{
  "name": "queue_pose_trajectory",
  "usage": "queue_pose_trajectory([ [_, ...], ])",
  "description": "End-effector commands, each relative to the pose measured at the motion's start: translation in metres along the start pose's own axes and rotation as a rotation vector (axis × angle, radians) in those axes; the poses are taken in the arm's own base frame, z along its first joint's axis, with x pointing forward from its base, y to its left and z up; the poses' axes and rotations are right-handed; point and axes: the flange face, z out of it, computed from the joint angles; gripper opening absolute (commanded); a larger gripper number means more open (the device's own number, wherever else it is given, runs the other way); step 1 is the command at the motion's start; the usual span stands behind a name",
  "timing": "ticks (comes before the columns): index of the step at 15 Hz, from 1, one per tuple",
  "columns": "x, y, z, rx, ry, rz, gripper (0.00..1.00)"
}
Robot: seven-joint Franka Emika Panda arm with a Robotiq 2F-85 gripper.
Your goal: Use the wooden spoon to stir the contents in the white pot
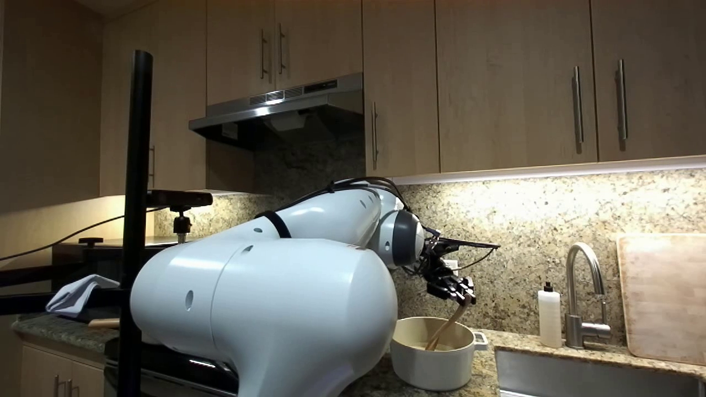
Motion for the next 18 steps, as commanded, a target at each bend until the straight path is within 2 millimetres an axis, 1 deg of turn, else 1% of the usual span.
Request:
queue_pose_trajectory([
  [1, -0.017, 0.015, 0.005, -0.048, -0.041, 0.024, 0.09],
  [4, -0.023, 0.016, 0.002, -0.064, -0.034, 0.030, 0.09],
  [6, -0.034, 0.013, -0.009, -0.089, 0.023, 0.028, 0.09],
  [8, -0.049, 0.011, -0.021, -0.115, 0.085, 0.022, 0.09],
  [10, -0.068, 0.009, -0.031, -0.144, 0.142, 0.023, 0.09],
  [12, -0.085, 0.009, -0.035, -0.160, 0.176, 0.016, 0.09],
  [13, -0.092, 0.008, -0.036, -0.163, 0.183, 0.009, 0.09],
  [15, -0.097, 0.006, -0.032, -0.155, 0.173, 0.003, 0.09],
  [18, -0.093, 0.002, -0.024, -0.159, 0.138, 0.002, 0.09],
])
